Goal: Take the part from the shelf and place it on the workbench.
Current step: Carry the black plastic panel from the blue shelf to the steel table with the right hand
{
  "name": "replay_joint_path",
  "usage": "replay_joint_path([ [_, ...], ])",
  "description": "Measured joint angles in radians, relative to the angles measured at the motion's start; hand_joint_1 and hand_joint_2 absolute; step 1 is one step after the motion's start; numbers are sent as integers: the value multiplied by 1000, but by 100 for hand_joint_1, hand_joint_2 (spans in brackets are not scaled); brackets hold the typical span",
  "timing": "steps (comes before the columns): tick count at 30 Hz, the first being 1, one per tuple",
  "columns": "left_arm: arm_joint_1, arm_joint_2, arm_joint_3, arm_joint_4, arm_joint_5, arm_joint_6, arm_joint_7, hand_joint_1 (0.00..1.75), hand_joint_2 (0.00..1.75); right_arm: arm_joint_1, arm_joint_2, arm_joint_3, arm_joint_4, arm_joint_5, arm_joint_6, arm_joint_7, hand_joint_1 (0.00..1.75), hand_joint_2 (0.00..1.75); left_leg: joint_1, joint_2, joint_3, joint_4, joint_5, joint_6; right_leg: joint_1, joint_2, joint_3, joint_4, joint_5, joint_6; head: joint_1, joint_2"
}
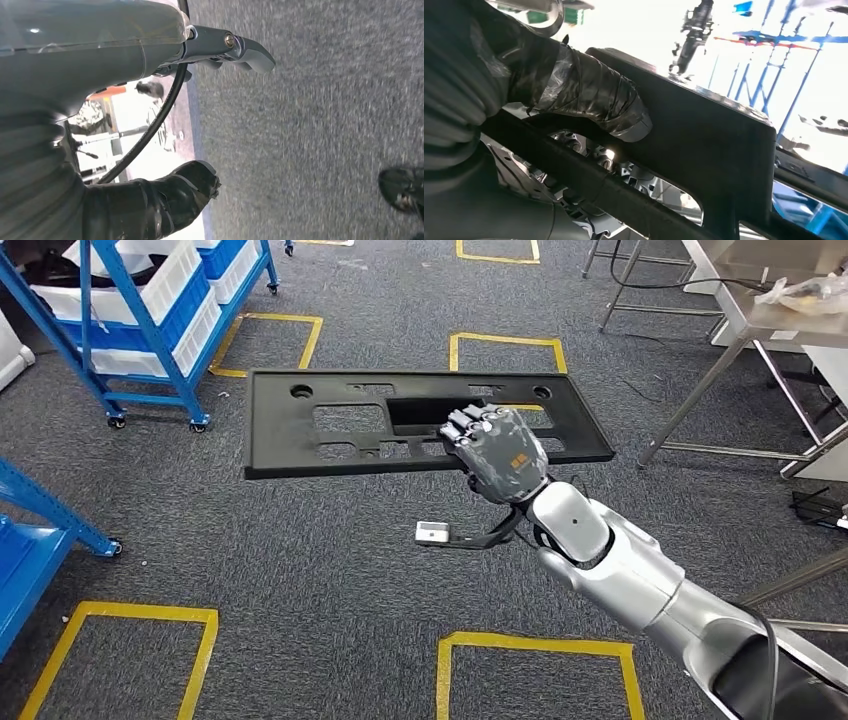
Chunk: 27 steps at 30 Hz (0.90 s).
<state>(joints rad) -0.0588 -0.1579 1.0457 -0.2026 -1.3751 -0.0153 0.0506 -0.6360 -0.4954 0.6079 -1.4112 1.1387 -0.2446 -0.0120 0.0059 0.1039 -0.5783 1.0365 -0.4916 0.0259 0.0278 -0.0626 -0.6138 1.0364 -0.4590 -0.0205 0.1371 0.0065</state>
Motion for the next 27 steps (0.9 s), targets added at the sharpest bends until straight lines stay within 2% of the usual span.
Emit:
replay_joint_path([
  [1, -1, 0, 0, 0, 2, -1, 1, 0, 175, 10, -7, -6, -3, 16, -5, -4, 175, 175, 1, -5, 2, 2, -5, -5, -2, 11, 5, -9, 5, -5, 0, 0],
  [3, -1, 3, 0, 0, 7, -5, 3, 0, 175, 15, -5, -11, -3, 49, -3, -2, 175, 175, 4, -46, -14, 48, -38, -12, -10, 36, 15, -28, 17, -17, -1, 0],
  [4, 0, 5, 0, 0, 8, -7, 3, 0, 175, 15, 1, -11, -2, 62, 1, 3, 175, 175, 5, -75, -37, 98, -66, -14, -13, 48, 17, -33, 20, -21, -1, 0],
  [5, 1, 7, 0, 0, 8, -11, 3, 0, 175, 14, 10, -10, 0, 75, 4, 8, 175, 175, 6, -91, -66, 159, -95, -16, -14, 61, 17, -33, 21, -24, -1, 0],
  [6, 1, 9, 0, 0, 8, -15, 4, 0, 175, 12, 21, -8, 4, 88, 8, 14, 175, 175, 7, -98, -95, 215, -115, -20, -15, 75, 15, -31, 21, -26, -1, 0],
  [7, 1, 12, 0, 0, 8, -19, 5, 0, 175, 9, 35, -5, 11, 102, 10, 22, 175, 175, 7, -100, -114, 248, -118, -23, -15, 89, 14, -27, 21, -26, -1, 0],
  [8, 1, 16, 0, 0, 8, -24, 6, 0, 175, 3, 50, -1, 19, 116, 12, 30, 175, 175, 8, -101, -118, 247, -103, -26, -17, 105, 12, -22, 20, -25, -1, 0],
  [9, 0, 21, 0, 0, 8, -26, 7, 0, 175, -5, 63, 4, 28, 126, 13, 37, 175, 175, 10, -103, -103, 210, -71, -29, -19, 120, 10, -15, 17, -23, -1, 0],
  [10, 0, 25, 0, 0, 7, -27, 9, 0, 175, -14, 76, 9, 37, 133, 14, 44, 175, 175, 12, -115, -77, 148, -37, -31, -22, 134, 6, -4, 13, -19, -1, 0],
  [11, -1, 28, 0, 0, 7, -28, 10, 0, 175, -23, 88, 13, 44, 136, 14, 49, 175, 175, 14, -137, -53, 92, -13, -33, -24, 147, 0, 7, 8, -13, -1, 0],
  [12, -1, 30, 0, 0, 7, -28, 10, 0, 175, -31, 96, 15, 52, 137, 14, 54, 175, 175, 16, -154, -35, 52, 1, -31, -25, 157, -8, 19, 3, -7, -1, 0],
  [13, -2, 32, 0, 0, 6, -29, 11, 0, 175, -37, 103, 15, 59, 138, 14, 56, 175, 175, 15, -167, -28, 33, 3, -27, -25, 164, -15, 26, 1, -1, -1, 0],
  [14, -3, 33, 0, 0, 6, -29, 12, 0, 175, -41, 106, 16, 64, 138, 14, 58, 175, 175, 13, -170, -28, 33, 2, -22, -26, 171, -21, 29, 2, 4, -1, 0],
  [15, -5, 35, 0, 0, 5, -29, 12, 0, 175, -44, 108, 17, 69, 138, 13, 59, 175, 175, 12, -160, -29, 31, 5, -15, -26, 178, -24, 29, 4, 9, 0, 0],
  [16, -5, 37, 0, 0, 5, -29, 12, 0, 175, -45, 109, 18, 73, 138, 13, 59, 175, 175, 12, -150, -28, 27, 9, -9, -28, 174, -26, 30, 4, 13, 0, 0],
  [18, -3, 40, 0, 0, 5, -28, 13, 0, 175, -50, 109, 20, 81, 138, 13, 60, 175, 175, 14, -129, -25, 18, 15, 3, -26, 133, -45, 66, -20, 21, 1, 0],
  [20, 0, 42, 0, 0, 5, -28, 14, 0, 175, -54, 112, 22, 87, 138, 13, 61, 175, 175, 13, -106, -24, 13, 16, 11, -29, 83, -96, 172, -77, 30, 3, 0],
  [21, 0, 43, 0, 0, 5, -28, 14, 0, 175, -55, 114, 24, 90, 138, 13, 62, 175, 175, 12, -95, -24, 12, 15, 13, -32, 75, -126, 234, -102, 34, 3, 0],
  [22, 1, 43, 0, 0, 5, -28, 14, 0, 175, -54, 116, 26, 93, 138, 13, 62, 175, 175, 11, -82, -24, 12, 14, 13, -35, 71, -148, 278, -115, 37, 3, 0],
  [23, 1, 44, 0, 0, 5, -28, 14, 0, 175, -53, 116, 29, 96, 138, 13, 62, 175, 175, 10, -70, -24, 12, 13, 14, -38, 69, -155, 291, -110, 38, 3, 0],
  [24, 0, 45, 0, 0, 5, -28, 14, 0, 175, -53, 117, 31, 98, 138, 13, 62, 175, 175, 10, -58, -23, 12, 11, 13, -39, 66, -141, 263, -87, 37, 3, 0],
  [25, 0, 45, 0, 0, 5, -28, 14, 0, 175, -53, 117, 32, 99, 138, 13, 62, 175, 175, 9, -47, -21, 12, 10, 12, -39, 55, -109, 202, -53, 34, 3, 0],
  [27, -1, 45, 0, 0, 5, -28, 14, 0, 175, -56, 117, 32, 100, 138, 13, 62, 175, 175, 8, -27, -16, 12, 5, 6, -27, 10, -38, 65, -6, 24, 3, 0],
])
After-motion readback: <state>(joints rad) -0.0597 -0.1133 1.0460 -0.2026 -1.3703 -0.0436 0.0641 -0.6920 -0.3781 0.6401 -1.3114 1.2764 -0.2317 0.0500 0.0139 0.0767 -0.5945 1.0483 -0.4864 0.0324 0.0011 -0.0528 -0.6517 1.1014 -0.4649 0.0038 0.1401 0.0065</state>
